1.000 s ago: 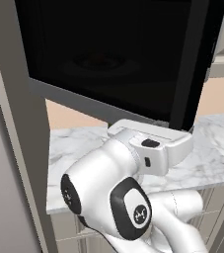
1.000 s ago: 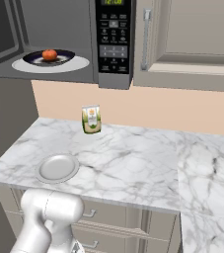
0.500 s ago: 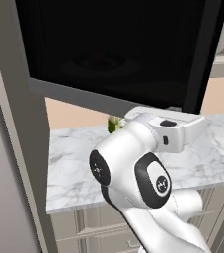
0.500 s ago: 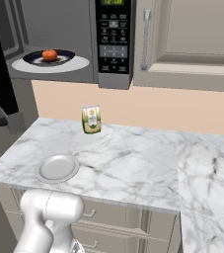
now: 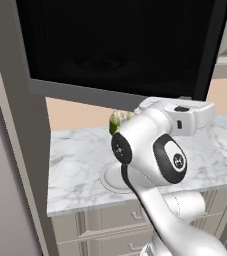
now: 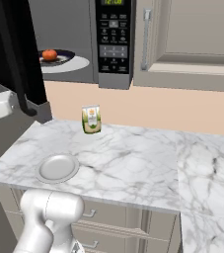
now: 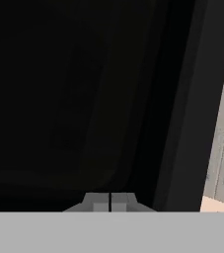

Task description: Pick the squash from the counter and place it in the microwave. Then turn on the microwave.

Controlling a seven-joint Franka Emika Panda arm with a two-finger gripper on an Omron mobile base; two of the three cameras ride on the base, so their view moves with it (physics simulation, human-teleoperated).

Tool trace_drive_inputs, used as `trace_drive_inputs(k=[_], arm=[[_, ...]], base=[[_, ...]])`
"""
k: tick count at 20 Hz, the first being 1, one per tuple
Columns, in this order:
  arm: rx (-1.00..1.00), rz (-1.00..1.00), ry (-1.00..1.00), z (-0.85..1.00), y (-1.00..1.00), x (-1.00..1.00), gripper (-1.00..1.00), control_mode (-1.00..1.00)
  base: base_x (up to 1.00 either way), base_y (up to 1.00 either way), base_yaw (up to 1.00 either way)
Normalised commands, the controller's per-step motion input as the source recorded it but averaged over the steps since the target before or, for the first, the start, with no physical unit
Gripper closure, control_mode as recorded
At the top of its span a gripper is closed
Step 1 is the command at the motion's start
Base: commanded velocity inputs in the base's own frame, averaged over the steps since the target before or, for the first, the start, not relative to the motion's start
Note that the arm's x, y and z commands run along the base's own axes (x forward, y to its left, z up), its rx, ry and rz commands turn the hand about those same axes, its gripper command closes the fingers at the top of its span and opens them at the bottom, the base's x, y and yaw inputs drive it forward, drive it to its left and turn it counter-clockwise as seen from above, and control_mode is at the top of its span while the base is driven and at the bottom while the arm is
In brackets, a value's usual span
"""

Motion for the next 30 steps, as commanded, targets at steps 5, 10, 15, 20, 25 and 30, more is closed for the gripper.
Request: trace_drive_inputs(k=[5, 10, 15, 20, 25, 30], arm=[[0.0, 0.0, -0.02, 0.04, -0.38, 0.47, 1.0, -1.0], [0.0, 0.02, -0.04, 0.02, -0.32, 0.48, 1.0, -1.0], [0.0, 0.04, -0.07, 0.06, -0.27, 0.39, 1.0, -1.0], [0.0, 0.05, -0.06, 0.14, -0.14, 0.4, 1.0, -1.0], [0.0, 0.04, -0.04, 0.29, -0.02, 0.41, 1.0, -1.0], [0.01, 0.05, -0.01, 0.37, 0.0, 0.36, 1.0, -1.0]], base=[[0.0, 0.0, 0.0], [0.0, 0.0, 0.0], [0.0, 0.0, 0.0], [0.0, 0.0, 0.0], [0.0, 0.0, 0.0], [0.0, 0.0, 0.0]])
